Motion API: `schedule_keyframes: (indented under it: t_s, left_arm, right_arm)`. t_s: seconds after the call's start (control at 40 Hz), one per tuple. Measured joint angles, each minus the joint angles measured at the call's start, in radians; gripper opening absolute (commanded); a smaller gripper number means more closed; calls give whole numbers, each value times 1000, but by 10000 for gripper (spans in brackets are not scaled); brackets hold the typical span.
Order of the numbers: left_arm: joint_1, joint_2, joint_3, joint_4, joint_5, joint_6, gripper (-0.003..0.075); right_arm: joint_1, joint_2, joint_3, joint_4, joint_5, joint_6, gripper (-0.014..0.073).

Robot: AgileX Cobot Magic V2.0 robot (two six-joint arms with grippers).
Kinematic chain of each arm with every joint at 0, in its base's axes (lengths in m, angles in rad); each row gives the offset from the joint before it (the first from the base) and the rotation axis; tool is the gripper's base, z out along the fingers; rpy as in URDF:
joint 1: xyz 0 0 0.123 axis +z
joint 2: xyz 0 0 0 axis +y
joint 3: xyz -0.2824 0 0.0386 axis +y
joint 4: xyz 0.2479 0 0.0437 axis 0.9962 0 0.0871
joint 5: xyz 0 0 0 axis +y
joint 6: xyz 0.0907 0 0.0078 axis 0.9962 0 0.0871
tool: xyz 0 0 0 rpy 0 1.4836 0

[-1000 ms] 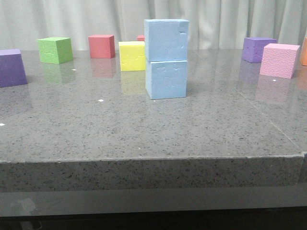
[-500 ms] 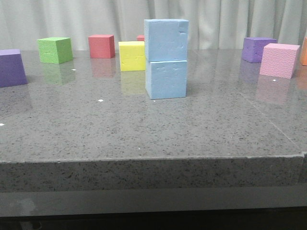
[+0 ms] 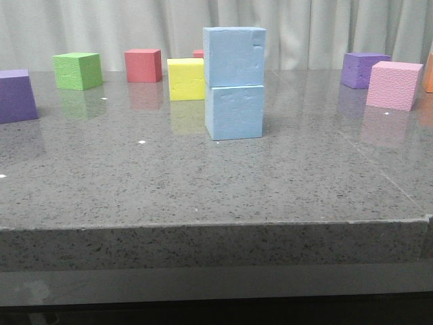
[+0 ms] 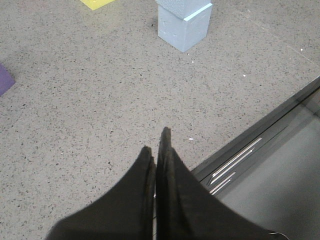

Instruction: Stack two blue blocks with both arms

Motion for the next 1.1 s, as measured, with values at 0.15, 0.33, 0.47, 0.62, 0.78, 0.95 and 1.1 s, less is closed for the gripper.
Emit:
schedule_keyframes:
  t_s: [0.15, 0.33, 0.47, 0.62, 0.78, 0.95, 1.1]
  left_arm:
    - [0, 0, 0, 0, 0, 0, -19]
    - [0, 0, 2, 0, 0, 0, -19]
    - [17, -48, 54, -7, -54, 0, -19]
    - [116, -188, 179, 5, -179, 0, -19]
    - [232, -347, 365, 13, -355, 0, -19]
    - [359, -511, 587, -3, -569, 0, -19]
    - [440, -611, 726, -30, -668, 0, -19]
  right_arm:
    - [0, 0, 0, 0, 0, 0, -67]
    - [0, 0, 0, 0, 0, 0, -67]
    - [0, 0, 0, 0, 0, 0, -67]
    - [0, 0, 0, 0, -2, 0, -67]
    - [0, 0, 0, 0, -2, 0, -67]
    - [0, 0, 0, 0, -2, 0, -67]
    - [0, 0, 0, 0, -2, 0, -67]
